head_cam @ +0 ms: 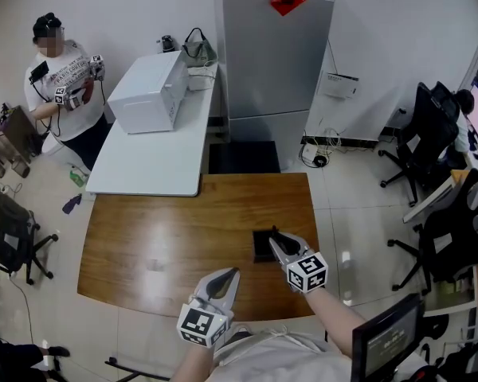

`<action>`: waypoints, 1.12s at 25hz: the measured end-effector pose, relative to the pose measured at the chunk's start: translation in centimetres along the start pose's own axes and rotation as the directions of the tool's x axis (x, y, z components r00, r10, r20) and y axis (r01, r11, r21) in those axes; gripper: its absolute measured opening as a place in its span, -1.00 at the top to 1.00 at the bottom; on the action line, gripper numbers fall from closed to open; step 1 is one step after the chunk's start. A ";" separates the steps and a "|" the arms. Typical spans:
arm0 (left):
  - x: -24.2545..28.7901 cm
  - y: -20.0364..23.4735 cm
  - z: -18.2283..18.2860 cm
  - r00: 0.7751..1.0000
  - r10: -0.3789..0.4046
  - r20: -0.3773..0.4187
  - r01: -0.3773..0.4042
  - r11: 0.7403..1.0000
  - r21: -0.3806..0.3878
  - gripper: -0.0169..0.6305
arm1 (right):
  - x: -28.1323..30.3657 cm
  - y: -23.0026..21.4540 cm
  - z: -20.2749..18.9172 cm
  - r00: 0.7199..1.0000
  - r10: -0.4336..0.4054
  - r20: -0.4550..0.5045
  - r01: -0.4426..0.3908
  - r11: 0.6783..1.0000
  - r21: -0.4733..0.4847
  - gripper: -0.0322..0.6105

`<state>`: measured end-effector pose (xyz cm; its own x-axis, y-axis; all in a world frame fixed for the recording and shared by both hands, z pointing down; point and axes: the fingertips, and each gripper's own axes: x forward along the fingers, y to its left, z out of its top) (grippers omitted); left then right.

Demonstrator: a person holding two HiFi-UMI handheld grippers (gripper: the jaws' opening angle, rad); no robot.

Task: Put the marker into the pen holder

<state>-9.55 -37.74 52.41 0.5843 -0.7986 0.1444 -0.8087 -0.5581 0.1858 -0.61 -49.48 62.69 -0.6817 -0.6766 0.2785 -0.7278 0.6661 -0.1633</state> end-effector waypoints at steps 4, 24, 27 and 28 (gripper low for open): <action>0.2 -0.2 0.1 1.000 -0.009 -0.002 0.009 1.000 0.005 0.90 | 0.0 0.3 0.1 1.000 0.011 -0.006 -0.011 1.000 -0.003 0.32; 1.5 -2.2 1.3 0.999 -0.044 0.010 0.044 0.998 0.033 0.90 | -12.8 4.9 10.8 0.975 -0.021 0.221 0.026 0.999 -0.023 0.90; 1.4 -3.0 1.7 0.999 -0.050 0.016 0.050 0.998 0.048 0.90 | -14.1 5.8 9.2 0.981 -0.013 0.196 0.013 1.000 0.003 0.90; 1.4 -3.2 1.7 0.999 -0.051 0.016 0.050 0.997 0.054 0.90 | -14.4 6.0 8.7 0.982 -0.010 0.189 0.008 1.000 0.009 0.90</action>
<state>-6.24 -37.42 50.37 0.6239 -0.7725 0.1187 -0.7807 -0.6090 0.1401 4.20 -38.50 49.43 -0.6764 -0.7302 0.0966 -0.7341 0.6575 -0.1698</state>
